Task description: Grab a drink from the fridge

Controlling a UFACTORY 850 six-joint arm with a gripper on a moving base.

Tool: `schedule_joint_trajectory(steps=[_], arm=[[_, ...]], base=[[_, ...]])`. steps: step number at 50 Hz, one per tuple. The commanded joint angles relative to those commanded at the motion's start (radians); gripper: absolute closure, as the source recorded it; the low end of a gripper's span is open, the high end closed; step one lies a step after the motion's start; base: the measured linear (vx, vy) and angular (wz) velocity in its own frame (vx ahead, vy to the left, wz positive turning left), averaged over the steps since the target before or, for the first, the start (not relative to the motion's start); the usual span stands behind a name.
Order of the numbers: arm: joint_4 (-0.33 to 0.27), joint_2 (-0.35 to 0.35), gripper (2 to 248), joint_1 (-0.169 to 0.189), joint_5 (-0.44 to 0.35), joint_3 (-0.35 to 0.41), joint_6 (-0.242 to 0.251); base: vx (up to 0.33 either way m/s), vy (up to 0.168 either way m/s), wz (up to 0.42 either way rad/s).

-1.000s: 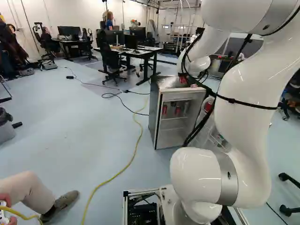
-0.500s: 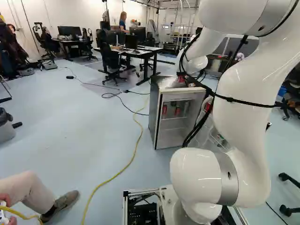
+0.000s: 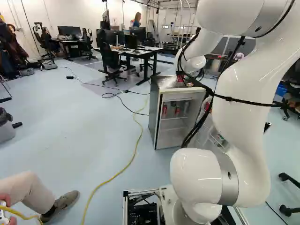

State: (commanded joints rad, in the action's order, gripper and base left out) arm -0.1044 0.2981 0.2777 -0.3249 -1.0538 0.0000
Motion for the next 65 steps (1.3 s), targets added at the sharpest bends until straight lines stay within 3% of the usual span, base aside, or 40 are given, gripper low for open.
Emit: schedule_joint_trajectory(steps=[19,65], arm=[[0.028,0.014,160,-0.009,0.011,-0.016,0.0],[0.029,0.052,160,-0.021,0.004,-0.061,0.0]], base=[[0.0,0.0,0.0],[0.0,0.0,0.0]])
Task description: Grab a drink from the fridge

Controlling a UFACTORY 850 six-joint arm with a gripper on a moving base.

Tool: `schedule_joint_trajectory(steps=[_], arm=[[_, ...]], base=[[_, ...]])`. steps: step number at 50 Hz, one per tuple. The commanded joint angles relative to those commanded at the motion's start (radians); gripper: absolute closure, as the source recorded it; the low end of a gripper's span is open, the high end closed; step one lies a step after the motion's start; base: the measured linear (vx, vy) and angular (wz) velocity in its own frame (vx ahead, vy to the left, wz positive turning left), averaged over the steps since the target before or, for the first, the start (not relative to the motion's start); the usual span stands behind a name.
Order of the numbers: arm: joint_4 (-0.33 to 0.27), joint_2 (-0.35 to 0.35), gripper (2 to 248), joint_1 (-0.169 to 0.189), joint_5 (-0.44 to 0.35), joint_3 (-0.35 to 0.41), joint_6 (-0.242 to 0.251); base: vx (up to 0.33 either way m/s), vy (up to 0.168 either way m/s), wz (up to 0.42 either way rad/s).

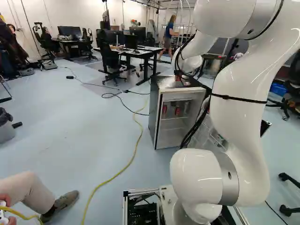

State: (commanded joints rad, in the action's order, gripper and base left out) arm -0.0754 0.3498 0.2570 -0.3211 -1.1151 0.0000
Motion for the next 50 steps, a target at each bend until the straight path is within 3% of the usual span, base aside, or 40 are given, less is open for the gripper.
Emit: schedule_joint_trajectory(steps=[50], arm=[[0.0,0.081,160,-0.005,-0.029,-0.043,0.0]], base=[[0.0,0.0,0.0]])
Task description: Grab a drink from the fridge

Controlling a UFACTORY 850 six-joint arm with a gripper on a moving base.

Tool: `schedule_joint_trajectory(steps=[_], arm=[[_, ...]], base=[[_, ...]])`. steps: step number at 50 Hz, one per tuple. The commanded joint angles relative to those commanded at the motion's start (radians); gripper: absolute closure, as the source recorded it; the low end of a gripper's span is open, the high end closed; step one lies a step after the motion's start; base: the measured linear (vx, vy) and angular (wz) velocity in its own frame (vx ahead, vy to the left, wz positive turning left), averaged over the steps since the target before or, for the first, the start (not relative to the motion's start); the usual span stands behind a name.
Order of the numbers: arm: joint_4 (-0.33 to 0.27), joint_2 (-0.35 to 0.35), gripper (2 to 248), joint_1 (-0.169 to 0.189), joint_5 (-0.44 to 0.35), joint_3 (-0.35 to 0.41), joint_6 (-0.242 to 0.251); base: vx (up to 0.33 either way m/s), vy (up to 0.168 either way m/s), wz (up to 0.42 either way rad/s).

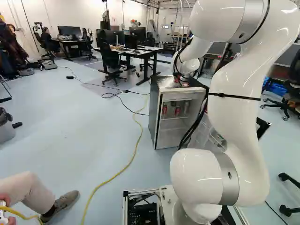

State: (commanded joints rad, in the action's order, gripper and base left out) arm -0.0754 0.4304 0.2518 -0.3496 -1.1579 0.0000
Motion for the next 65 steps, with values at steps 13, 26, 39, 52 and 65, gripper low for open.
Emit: schedule_joint_trajectory(steps=[13,26,39,52,65], arm=[[0.0,0.026,160,-0.001,-0.003,-0.007,0.0],[0.0,0.028,160,-0.001,-0.013,-0.008,0.0],[0.0,0.033,160,-0.001,-0.013,-0.008,0.0],[0.0,0.034,160,-0.001,-0.013,-0.008,0.0],[0.0,0.034,160,-0.001,-0.013,-0.008,0.0]], base=[[0.0,0.0,0.0],[0.0,0.0,0.0],[0.0,0.0,0.0],[0.0,0.0,0.0],[0.0,0.0,0.0]])
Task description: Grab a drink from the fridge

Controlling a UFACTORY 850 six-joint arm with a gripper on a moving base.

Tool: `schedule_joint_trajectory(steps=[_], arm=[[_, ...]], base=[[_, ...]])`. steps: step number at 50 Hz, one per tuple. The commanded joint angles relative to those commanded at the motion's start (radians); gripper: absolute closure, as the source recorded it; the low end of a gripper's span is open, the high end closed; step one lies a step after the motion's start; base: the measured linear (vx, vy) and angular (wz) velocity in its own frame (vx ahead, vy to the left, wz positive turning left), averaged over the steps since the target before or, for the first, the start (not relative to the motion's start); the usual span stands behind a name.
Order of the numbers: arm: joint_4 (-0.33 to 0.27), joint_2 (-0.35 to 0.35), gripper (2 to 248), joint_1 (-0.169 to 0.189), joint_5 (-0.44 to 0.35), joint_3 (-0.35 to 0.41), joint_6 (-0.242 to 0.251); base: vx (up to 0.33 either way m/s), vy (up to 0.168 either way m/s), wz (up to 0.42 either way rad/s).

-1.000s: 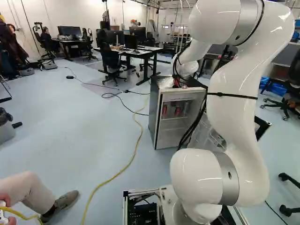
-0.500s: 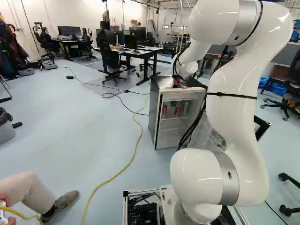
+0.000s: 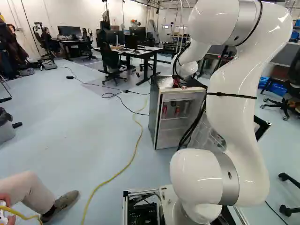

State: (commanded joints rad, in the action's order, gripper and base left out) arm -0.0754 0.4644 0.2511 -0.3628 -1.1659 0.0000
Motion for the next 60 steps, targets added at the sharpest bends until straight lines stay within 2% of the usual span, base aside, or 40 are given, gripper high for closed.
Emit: schedule_joint_trajectory(steps=[4,5,9,10,14,15,20,21,25,26,60], arm=[[0.0,0.0,160,0.0,0.0,0.0,0.0],[0.0,0.0,135,0.0,0.0,0.0,0.0],[0.0,0.0,135,0.0,0.0,0.0,0.0],[0.0,0.0,101,0.0,0.0,0.0,0.0],[0.0,0.0,101,0.0,0.0,0.0,0.0],[0.0,0.0,67,0.0,0.0,0.0,0.0],[0.0,0.0,67,0.0,0.0,0.0,0.0],[0.0,0.0,31,0.0,0.0,0.0,0.0],[0.0,-0.001,31,0.0,0.0,0.002,0.0],[0.0,-0.002,3,0.0,0.0,0.003,0.0],[0.0,-0.033,3,0.005,0.0,0.041,0.0]], base=[[0.0,0.0,0.0],[0.0,0.0,0.0],[0.0,0.0,0.0],[0.0,0.0,0.0],[0.0,0.0,0.0],[0.0,0.0,0.0],[0.0,0.0,0.0],[0.0,0.0,0.0],[0.0,0.0,0.0],[0.0,0.0,0.0],[0.0,0.0,0.0]])
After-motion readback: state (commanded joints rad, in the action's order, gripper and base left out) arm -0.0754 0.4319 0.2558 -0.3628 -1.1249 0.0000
